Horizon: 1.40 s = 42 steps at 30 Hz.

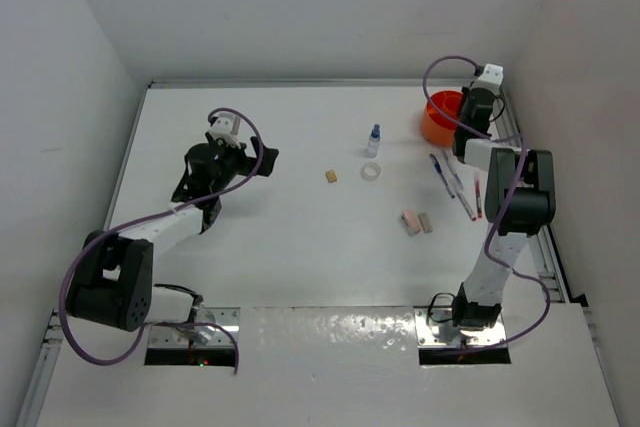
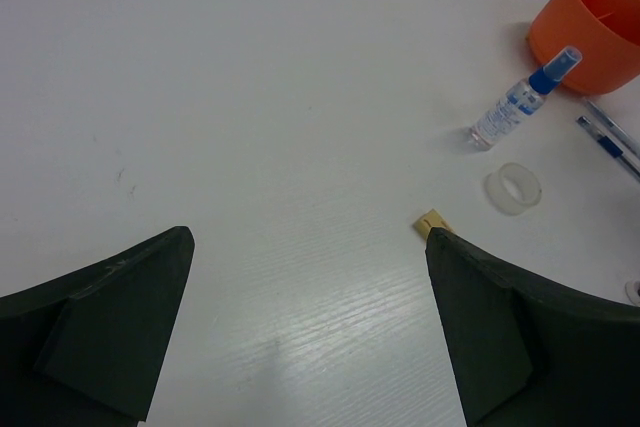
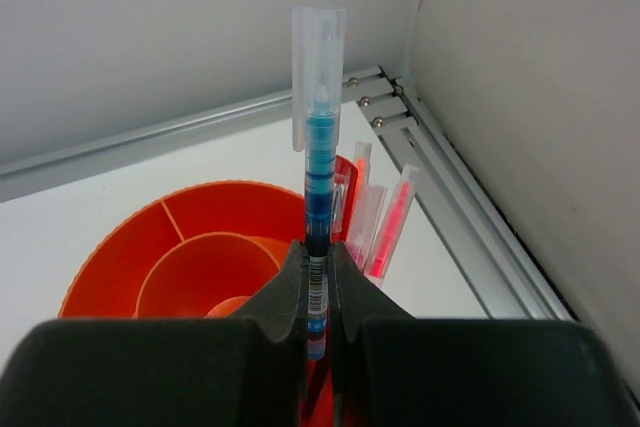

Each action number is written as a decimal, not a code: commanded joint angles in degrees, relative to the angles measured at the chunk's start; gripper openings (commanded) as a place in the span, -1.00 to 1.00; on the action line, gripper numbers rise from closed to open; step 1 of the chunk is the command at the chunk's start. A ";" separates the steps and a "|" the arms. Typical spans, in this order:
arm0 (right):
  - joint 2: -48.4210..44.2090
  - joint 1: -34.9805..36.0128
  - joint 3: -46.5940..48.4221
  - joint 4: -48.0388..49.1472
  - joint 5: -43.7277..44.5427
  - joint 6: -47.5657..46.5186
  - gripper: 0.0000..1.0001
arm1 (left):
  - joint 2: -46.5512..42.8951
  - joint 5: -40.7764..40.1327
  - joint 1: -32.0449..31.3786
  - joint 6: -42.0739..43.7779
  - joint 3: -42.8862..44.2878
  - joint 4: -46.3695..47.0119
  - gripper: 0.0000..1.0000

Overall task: Sort the stationery into containers
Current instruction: Place the pen in the storage box, then pick up the pen from the center of the board.

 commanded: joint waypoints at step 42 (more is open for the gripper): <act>-13.42 -6.60 0.31 -67.95 -4.60 12.04 -0.50 | -3.58 1.42 2.15 -1.25 -2.21 5.57 0.99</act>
